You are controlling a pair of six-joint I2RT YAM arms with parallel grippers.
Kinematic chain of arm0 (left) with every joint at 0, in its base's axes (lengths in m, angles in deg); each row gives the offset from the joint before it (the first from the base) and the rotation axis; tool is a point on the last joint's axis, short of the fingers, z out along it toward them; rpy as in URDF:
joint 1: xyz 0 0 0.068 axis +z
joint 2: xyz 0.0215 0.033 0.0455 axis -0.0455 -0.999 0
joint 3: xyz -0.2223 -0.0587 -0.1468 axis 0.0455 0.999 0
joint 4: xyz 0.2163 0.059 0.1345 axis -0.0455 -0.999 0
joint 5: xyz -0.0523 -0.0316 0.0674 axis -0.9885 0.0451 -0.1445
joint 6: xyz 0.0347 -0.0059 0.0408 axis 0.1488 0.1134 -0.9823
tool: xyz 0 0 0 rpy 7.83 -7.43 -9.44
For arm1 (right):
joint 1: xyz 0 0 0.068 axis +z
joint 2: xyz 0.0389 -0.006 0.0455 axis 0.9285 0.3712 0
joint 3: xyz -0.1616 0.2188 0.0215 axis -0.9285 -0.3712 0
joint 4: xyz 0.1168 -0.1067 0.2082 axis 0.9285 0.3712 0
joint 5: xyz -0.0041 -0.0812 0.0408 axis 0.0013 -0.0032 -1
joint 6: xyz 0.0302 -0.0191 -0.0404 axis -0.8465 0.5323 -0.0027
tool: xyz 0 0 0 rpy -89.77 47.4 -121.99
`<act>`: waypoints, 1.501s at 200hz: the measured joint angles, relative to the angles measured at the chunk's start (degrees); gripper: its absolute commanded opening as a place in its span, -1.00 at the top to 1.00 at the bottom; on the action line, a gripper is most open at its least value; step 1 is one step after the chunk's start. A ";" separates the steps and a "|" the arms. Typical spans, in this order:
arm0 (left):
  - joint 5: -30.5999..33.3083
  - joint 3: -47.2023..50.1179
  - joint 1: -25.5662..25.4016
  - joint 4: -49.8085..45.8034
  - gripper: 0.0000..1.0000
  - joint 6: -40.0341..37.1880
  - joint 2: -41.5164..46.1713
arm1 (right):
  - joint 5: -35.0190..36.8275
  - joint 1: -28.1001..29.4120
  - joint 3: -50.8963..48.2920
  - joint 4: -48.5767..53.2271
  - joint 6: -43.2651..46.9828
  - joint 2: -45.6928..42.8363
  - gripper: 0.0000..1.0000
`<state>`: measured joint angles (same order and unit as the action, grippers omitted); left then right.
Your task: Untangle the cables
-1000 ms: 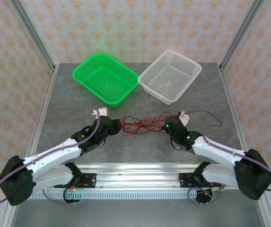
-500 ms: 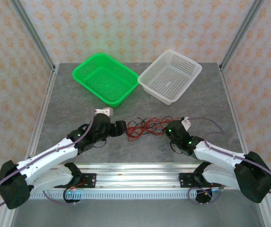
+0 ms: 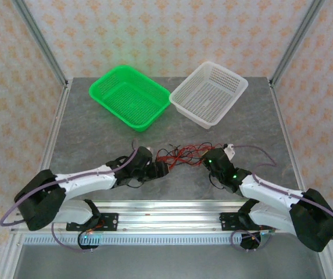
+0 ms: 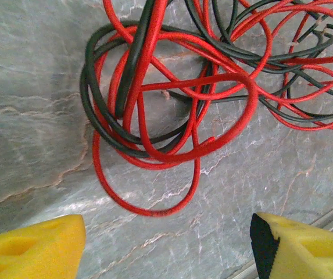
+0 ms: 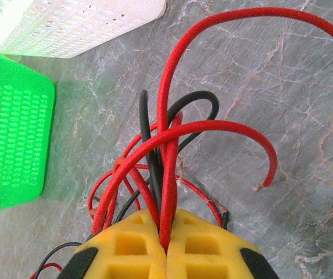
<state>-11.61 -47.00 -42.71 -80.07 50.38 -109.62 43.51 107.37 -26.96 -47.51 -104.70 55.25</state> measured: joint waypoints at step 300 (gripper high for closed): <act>11.08 -10.29 10.08 -10.19 1.00 -14.16 -0.37 | 5.27 -0.74 8.70 13.57 21.16 -4.61 0.98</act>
<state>-0.52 -57.29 -32.63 -90.25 36.22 -109.99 48.78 106.62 -18.26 -33.93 -83.54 50.63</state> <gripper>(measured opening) 0.065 0.049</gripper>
